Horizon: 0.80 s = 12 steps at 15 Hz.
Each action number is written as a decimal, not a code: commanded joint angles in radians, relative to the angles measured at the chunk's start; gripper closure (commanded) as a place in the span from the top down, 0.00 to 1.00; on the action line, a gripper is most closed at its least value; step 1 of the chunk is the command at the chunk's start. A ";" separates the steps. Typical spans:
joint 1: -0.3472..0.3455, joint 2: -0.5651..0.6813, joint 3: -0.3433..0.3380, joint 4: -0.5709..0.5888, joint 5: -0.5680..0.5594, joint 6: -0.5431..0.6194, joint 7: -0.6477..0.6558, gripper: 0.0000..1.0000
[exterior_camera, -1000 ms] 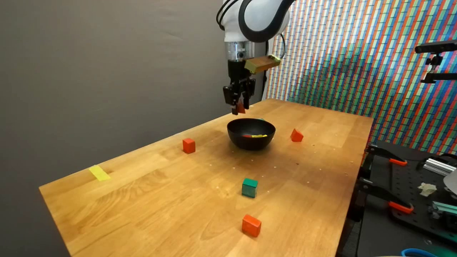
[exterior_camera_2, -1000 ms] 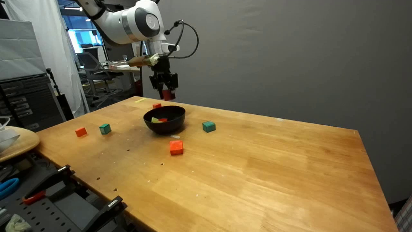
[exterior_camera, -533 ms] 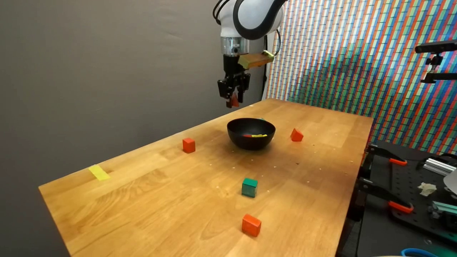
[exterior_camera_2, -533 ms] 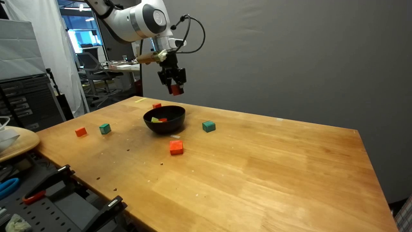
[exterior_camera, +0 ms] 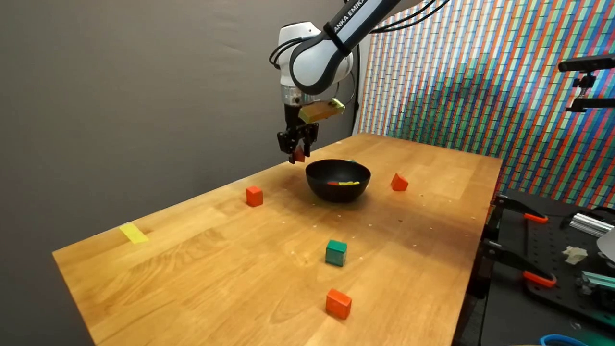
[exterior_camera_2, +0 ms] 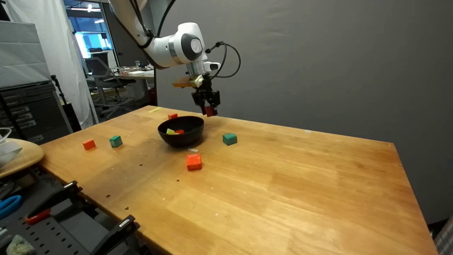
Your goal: Remove all the blocks from the bowl
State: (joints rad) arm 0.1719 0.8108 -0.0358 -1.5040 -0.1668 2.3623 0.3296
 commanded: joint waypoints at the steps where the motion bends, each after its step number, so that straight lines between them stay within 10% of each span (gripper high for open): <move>1: 0.002 0.099 -0.004 0.164 0.031 -0.053 -0.022 0.38; 2: 0.002 0.108 -0.003 0.178 0.032 -0.068 -0.025 0.40; 3: 0.003 0.112 -0.001 0.188 0.035 -0.089 -0.027 0.87; 12: 0.024 -0.102 0.027 0.050 0.036 -0.430 -0.064 1.00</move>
State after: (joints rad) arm 0.1877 0.8428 -0.0192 -1.3492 -0.1451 2.0282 0.2934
